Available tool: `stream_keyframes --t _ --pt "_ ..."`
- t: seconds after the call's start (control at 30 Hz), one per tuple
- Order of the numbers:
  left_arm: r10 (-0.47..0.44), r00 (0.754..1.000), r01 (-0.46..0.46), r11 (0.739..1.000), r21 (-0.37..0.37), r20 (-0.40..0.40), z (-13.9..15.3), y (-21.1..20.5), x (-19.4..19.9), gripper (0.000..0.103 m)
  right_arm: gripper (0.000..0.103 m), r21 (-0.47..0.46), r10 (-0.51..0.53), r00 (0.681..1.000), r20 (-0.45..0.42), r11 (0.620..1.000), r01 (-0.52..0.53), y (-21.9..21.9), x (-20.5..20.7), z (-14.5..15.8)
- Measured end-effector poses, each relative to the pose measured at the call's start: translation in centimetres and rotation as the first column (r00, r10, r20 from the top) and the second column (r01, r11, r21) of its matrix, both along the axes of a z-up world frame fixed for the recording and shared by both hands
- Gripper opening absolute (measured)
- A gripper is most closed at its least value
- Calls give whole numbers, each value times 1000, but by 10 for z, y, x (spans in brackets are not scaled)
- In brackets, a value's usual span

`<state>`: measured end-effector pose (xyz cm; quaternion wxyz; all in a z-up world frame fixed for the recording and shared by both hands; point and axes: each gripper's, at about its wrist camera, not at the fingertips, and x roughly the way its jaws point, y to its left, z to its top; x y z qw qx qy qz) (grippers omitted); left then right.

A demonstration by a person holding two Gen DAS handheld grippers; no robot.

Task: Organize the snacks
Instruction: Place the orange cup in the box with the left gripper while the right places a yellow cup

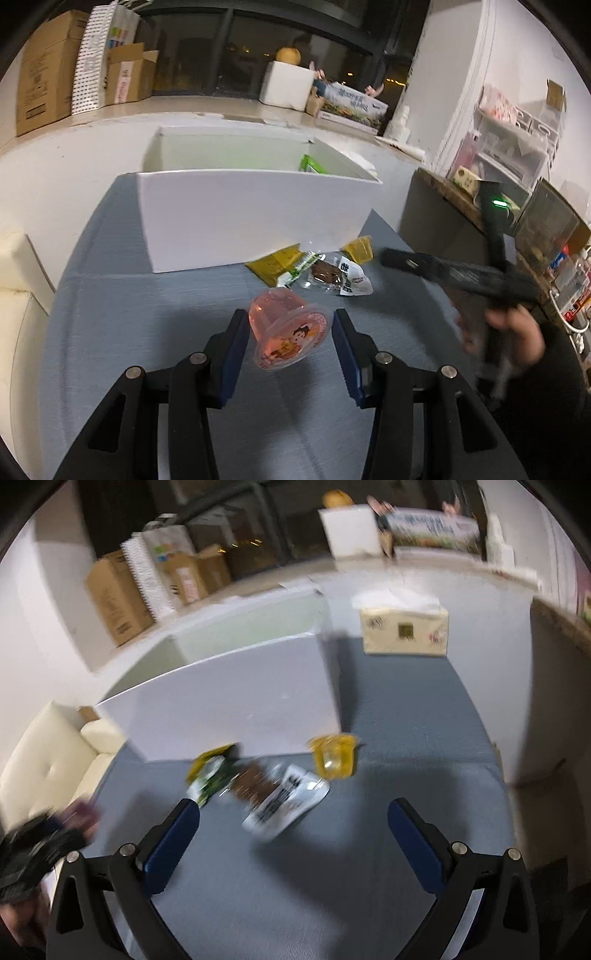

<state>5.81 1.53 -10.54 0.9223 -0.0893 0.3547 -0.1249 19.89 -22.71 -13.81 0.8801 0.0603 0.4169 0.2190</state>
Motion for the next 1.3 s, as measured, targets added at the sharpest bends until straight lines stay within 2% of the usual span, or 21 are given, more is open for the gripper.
stream_keyframes --t 0.17,0.37,0.4,0.47,0.5,0.63,0.67,0.7,0.77,0.93,1.07,1.17,1.3 --pt "24 1000 -24 1000 2 9 3 10 0 51 103 -41 -14 1000 -27 999 13 13 40 -12" --pt "31 999 -31 1000 2 20 6 15 -1 51 103 -108 -19 997 -71 994 11 23 57 -26" --pt "32 999 -32 999 0 20 5 16 -1 51 100 -120 -19 997 -69 993 11 24 58 -27" --pt "36 999 -36 999 -2 19 5 17 -1 51 65 -158 -39 997 -67 987 28 26 57 -30" --pt "37 999 -37 999 -1 19 5 18 -1 51 51 -167 -46 997 -68 985 34 26 56 -31" --pt "35 999 -35 999 4 20 7 17 0 51 51 -145 -31 998 -61 989 22 23 50 -27" --pt "36 999 -36 999 4 21 7 18 1 51 51 -150 -39 998 -46 988 32 21 44 -22" --pt "36 999 -37 999 3 23 8 18 2 51 47 -144 -43 999 -30 989 38 19 36 -18" --pt "38 999 -38 999 7 30 11 19 4 51 47 -146 -50 999 10 988 51 15 18 -6" --pt "34 998 -34 999 6 62 29 20 17 51 47 -108 -16 992 124 994 30 12 -29 36" --pt "29 995 -30 1000 8 97 47 18 37 51 47 -41 32 979 202 999 -24 20 -46 76" --pt "36 993 -35 999 -9 114 62 22 65 51 47 -39 68 959 273 997 -60 30 -46 104" --pt "60 990 -63 998 19 124 78 25 107 51 47 -22 95 948 305 995 -92 55 -9 128"
